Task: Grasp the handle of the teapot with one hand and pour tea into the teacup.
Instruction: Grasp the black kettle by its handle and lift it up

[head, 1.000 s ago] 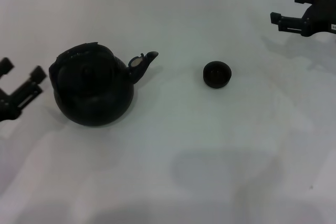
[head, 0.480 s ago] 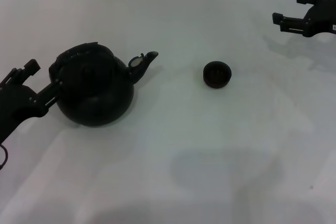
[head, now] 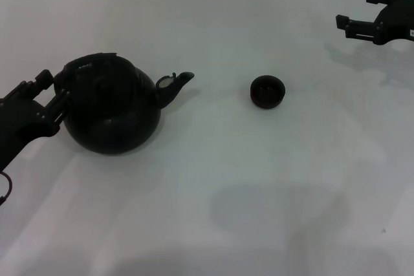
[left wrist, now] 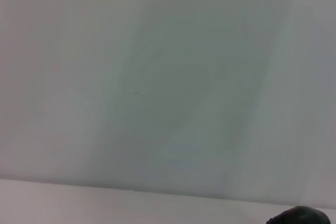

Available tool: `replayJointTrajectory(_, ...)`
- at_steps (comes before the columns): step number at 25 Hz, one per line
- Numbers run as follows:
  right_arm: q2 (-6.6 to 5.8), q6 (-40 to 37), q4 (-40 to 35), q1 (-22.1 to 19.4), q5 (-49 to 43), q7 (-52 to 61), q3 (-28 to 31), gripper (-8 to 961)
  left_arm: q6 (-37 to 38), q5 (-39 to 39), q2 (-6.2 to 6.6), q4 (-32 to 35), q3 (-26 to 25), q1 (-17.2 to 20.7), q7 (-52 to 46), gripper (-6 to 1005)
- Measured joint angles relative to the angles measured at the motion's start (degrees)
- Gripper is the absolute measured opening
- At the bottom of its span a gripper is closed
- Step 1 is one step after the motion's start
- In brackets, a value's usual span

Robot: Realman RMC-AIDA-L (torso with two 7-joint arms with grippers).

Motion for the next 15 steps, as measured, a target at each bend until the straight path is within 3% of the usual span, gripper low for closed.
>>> replayJointTrajectory(1,0.0,-0.1,0.0,0.0,0.0,0.0,0.0,867,-0.4,-0.2,0.0,-0.1,0.0,-0.1,-0.3,620)
replayJointTrajectory(7,0.0,-0.9,0.0,0.0,0.0,-0.1,0.0,866,-1.8,-0.8,0.03,-0.3,0.1,-0.6,-1.6,521)
replayJointTrajectory(12,0.0,-1.6,0.1,0.1,-0.1,-0.1,-0.1,866,-2.0,-0.8,0.03,-0.9,0.1,-1.2,-1.4,353)
replayJointTrajectory(15,0.0,-1.6,0.4,0.1,0.0,-0.4,0.0,865,-2.1,-1.0,0.03,-1.0,0.0,-1.6,-1.6,336)
